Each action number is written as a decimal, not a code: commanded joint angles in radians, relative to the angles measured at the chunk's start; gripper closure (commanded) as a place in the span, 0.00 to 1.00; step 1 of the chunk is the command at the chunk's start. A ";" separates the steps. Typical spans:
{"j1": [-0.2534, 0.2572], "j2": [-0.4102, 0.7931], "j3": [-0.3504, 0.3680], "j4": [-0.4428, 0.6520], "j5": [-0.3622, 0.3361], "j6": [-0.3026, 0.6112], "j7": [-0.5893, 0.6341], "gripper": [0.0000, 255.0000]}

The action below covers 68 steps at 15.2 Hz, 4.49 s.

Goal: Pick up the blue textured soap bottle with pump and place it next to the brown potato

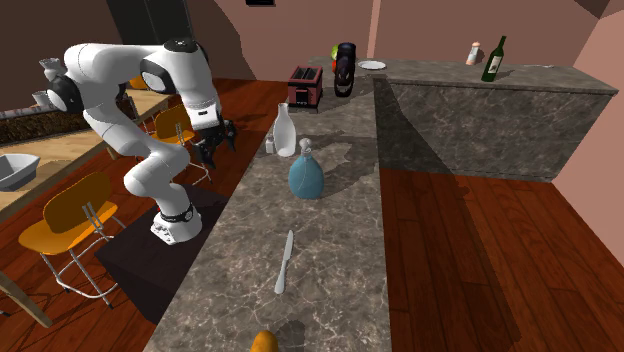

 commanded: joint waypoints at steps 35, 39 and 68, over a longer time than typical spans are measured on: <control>0.176 0.400 0.224 -0.091 0.274 0.824 0.044 0.00; 0.176 0.400 0.224 -0.091 0.274 0.823 0.044 1.00; 0.153 0.365 0.208 0.172 0.216 0.531 0.119 1.00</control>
